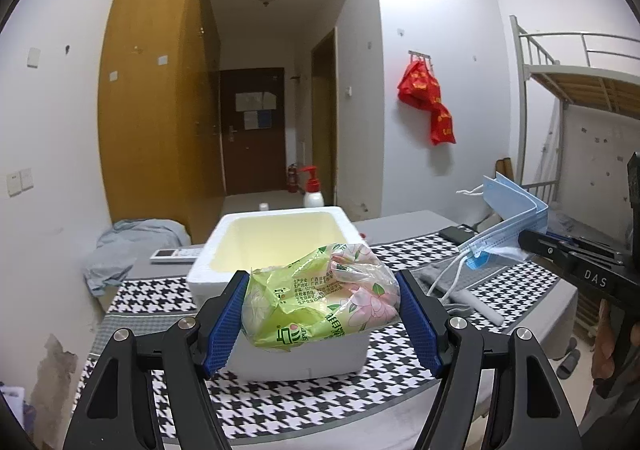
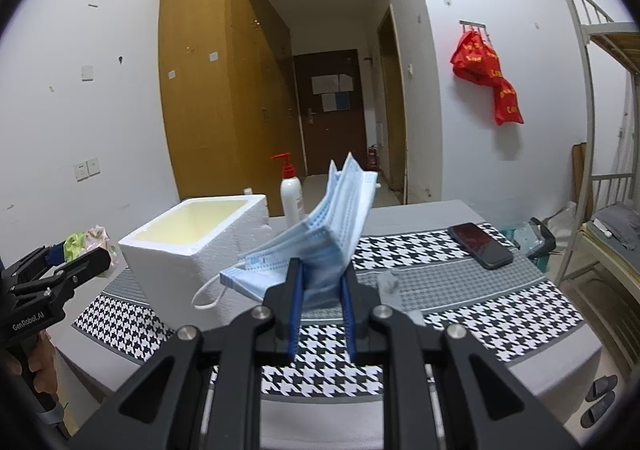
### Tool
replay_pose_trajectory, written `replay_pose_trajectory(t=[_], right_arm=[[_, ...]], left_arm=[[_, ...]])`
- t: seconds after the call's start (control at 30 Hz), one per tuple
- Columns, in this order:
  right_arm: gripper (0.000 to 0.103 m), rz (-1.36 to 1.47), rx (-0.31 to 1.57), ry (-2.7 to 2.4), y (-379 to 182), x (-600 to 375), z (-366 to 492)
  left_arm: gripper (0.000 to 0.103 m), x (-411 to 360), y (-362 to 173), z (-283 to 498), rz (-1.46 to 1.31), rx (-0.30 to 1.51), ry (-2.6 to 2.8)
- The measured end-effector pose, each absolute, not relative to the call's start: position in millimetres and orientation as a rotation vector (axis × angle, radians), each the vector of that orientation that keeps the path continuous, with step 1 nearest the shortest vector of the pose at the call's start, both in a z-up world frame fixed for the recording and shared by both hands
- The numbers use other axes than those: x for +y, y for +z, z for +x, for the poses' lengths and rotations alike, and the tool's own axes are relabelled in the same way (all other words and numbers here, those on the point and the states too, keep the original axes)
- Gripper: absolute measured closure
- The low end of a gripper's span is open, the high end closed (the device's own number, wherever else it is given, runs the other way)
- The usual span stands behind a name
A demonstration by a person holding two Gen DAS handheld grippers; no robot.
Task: Organize soft objects
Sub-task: 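Lift and carry the bag and mask toward the foam box with both tools, then lower the blue mask into the box and open the right tool while the left tool holds the bag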
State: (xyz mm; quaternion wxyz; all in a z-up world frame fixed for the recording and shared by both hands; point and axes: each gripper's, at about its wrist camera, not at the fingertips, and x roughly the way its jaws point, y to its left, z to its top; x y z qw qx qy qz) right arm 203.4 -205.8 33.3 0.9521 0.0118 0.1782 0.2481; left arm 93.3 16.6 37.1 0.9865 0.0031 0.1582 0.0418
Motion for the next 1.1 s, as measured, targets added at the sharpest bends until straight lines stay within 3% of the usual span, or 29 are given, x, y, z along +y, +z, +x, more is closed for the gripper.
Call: replay_pose_trajectory(t=[1.1], right_arm=[[0.082,-0.038,0.315,0.721,50,-129,218]], left_arm=[[0.030,67,39,76,-0.015,0.303,0.263]])
